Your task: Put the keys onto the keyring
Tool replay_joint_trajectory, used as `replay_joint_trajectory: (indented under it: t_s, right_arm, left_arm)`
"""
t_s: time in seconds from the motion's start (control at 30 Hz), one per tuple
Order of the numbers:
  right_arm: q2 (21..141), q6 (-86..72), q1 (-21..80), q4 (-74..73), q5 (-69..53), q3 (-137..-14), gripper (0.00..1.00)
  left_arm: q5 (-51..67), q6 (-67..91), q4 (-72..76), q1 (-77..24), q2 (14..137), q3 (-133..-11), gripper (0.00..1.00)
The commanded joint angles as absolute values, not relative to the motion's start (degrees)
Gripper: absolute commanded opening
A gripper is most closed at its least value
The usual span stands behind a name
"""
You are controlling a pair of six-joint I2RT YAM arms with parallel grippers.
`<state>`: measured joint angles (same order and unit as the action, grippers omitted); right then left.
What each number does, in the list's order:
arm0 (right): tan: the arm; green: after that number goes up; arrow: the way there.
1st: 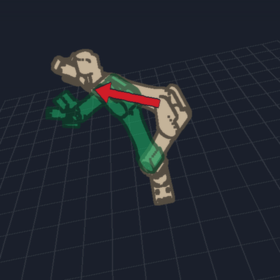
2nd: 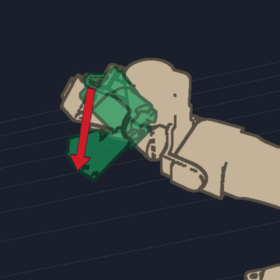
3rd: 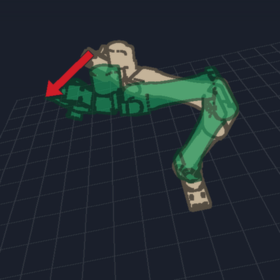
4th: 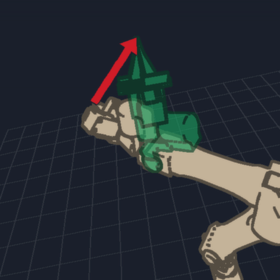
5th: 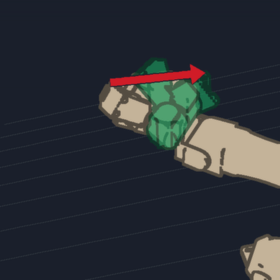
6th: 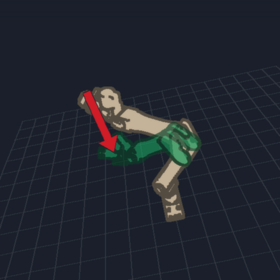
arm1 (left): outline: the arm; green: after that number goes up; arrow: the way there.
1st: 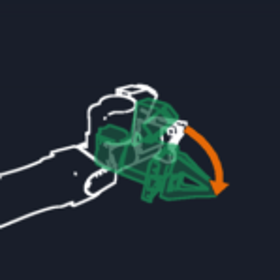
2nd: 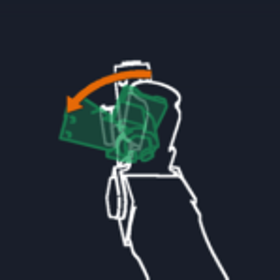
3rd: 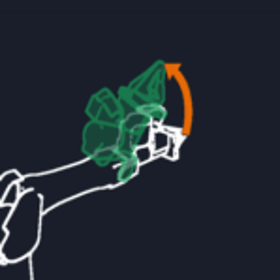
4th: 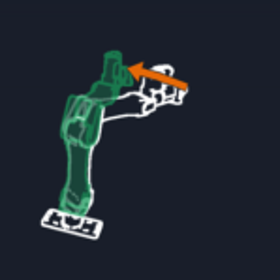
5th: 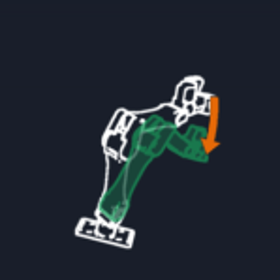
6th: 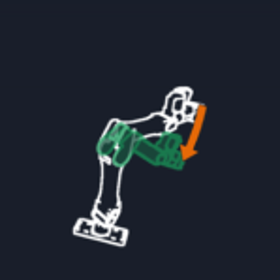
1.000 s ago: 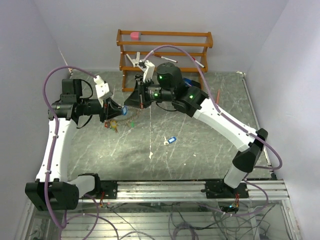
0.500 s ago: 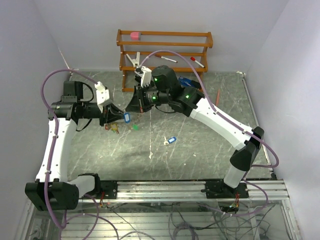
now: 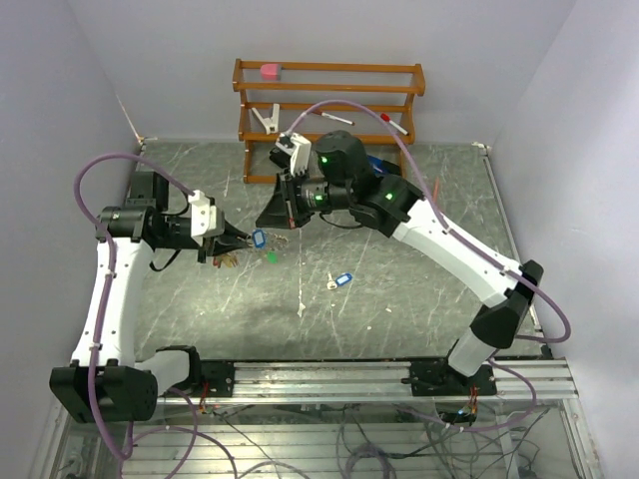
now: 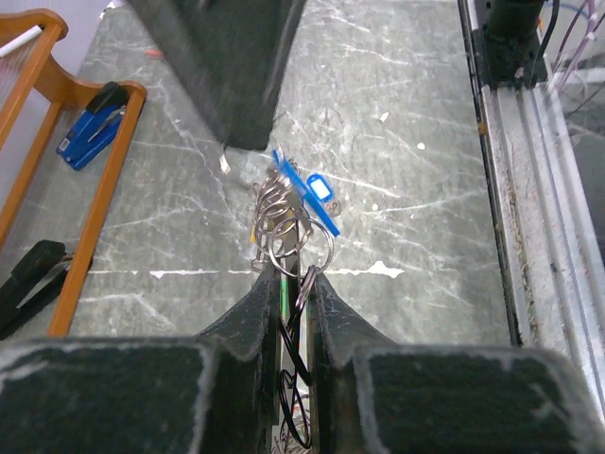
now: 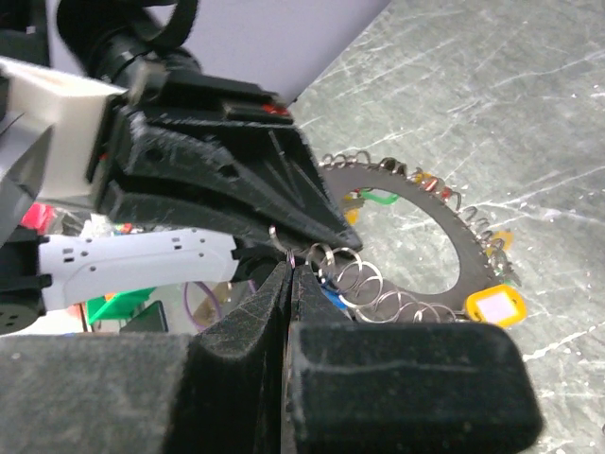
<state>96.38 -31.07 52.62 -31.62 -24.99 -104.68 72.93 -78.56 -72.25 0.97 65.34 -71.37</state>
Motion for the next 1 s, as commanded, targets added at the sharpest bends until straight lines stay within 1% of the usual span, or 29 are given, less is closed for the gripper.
replay_joint_trajectory:
  t_s: [0.0,0.13,0.3,0.47,0.6,0.97]
  right_arm:
    - [92.64,-32.27,53.02,-31.54,-26.49,-103.67,0.0]
    - [91.96,-34.32,53.0,-30.25,-27.69,-103.56,0.0]
    - [93.4,-36.4,53.54,-29.9,-28.64,-103.56,0.0]
    - [93.93,-37.65,54.45,-30.23,-27.66,-103.54,0.0]
    - [95.09,-37.44,54.43,-33.53,-25.67,-104.64,0.0]
    - [97.95,-37.16,54.4,-38.45,-21.53,-108.5,0.0]
  left_arm:
    - [81.61,-71.98,-65.62,0.88,65.07,-71.66,0.07]
    - [83.31,-71.6,-69.86,0.88,67.43,-74.27,0.07]
    - [84.7,-82.84,-84.88,0.89,71.91,-77.89,0.07]
    - [85.8,-81.89,-85.52,0.88,74.03,-79.09,0.07]
    - [86.88,-80.61,-85.52,0.88,74.63,-80.23,0.07]
    - [89.03,-76.67,-85.52,0.93,72.57,-81.25,0.07]
